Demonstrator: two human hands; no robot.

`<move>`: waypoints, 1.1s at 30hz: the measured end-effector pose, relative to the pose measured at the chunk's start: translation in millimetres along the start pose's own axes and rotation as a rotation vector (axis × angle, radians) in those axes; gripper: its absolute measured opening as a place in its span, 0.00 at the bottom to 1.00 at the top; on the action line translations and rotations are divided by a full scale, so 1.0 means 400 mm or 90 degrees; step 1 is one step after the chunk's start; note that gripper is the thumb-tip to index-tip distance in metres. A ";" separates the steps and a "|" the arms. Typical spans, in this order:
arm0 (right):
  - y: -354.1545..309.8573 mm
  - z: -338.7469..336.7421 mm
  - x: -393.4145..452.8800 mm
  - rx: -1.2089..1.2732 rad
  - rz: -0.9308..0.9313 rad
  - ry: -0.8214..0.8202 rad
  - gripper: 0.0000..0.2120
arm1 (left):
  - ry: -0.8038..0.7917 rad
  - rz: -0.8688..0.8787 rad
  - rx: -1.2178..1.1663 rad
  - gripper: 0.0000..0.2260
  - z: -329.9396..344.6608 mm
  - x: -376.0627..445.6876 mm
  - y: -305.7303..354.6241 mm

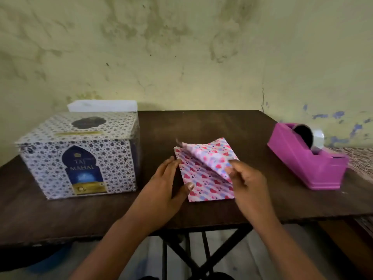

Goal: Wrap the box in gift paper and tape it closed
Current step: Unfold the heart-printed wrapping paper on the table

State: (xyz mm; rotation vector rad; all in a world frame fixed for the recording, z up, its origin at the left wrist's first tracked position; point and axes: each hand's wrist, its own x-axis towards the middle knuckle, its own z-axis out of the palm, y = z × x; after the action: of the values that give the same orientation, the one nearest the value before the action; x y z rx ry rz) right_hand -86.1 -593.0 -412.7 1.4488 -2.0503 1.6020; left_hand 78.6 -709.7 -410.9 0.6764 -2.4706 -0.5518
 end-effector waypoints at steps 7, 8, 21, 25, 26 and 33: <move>-0.031 -0.051 0.112 0.642 0.427 0.213 0.12 | -0.087 0.014 0.178 0.33 -0.023 0.057 -0.031; -0.020 -0.054 0.131 0.629 0.467 0.233 0.14 | -0.136 -0.016 0.249 0.34 -0.026 0.066 -0.044; 0.019 -0.065 0.092 -0.324 0.031 -0.058 0.31 | -0.386 -0.130 0.344 0.41 -0.130 0.089 -0.099; 0.021 -0.032 0.116 -0.380 -0.049 -0.493 0.27 | -0.432 -0.152 0.376 0.36 -0.158 0.097 -0.126; 0.031 -0.028 0.124 -0.381 -0.024 -0.561 0.26 | -0.441 -0.157 0.380 0.36 -0.161 0.099 -0.130; 0.033 0.006 0.230 -0.338 0.063 -0.579 0.25 | -0.313 -0.197 0.307 0.37 -0.107 0.186 -0.144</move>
State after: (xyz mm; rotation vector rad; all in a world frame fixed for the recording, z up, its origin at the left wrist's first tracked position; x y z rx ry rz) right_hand -142.5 -648.7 -364.3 2.0529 -2.6974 0.2840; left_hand 68.1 -807.2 -378.6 1.2530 -3.0211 -0.2416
